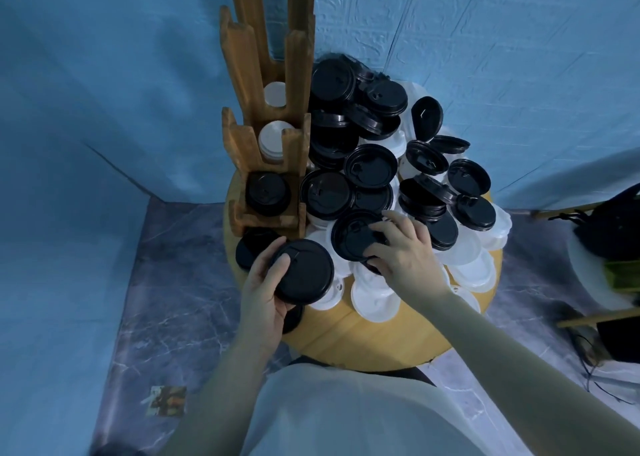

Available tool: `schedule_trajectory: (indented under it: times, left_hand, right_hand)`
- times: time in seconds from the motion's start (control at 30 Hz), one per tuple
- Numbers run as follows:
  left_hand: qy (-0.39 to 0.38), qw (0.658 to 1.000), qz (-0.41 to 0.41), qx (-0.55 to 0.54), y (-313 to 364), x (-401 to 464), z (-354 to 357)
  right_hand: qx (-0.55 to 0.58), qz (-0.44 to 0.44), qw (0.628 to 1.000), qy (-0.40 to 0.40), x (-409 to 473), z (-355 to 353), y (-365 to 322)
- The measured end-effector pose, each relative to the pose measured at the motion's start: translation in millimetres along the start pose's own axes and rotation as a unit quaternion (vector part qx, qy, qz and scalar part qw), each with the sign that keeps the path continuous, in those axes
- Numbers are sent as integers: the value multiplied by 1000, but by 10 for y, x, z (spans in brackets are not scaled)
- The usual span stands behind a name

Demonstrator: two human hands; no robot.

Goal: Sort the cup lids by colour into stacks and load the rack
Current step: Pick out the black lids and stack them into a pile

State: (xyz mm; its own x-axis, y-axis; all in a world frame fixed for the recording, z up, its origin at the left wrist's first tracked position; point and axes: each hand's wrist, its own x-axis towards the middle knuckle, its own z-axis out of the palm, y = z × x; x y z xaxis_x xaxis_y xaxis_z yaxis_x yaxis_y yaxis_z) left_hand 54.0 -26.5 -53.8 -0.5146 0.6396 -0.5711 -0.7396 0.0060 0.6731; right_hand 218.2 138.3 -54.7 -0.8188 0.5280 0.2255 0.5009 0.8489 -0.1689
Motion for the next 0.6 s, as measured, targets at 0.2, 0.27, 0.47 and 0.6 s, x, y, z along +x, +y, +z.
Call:
schedule_trajectory:
  times: [0.2, 0.27, 0.47, 0.6]
  left_hand:
    - [17, 1000, -3, -14, -16, 22, -13]
    - [20, 1000, -2, -18, -8, 25, 5]
    - [-13, 999, -9, -37, -20, -4, 87]
    - [-33, 999, -10, -19, -14, -80, 63]
  right_hand:
    - [233, 107, 965, 47, -14, -385, -175]
    - [467, 258, 846, 24, 5, -545, -303]
    - [750, 409, 510, -102, 88, -547, -532]
    - [686, 444, 559, -140, 126, -397, -691]
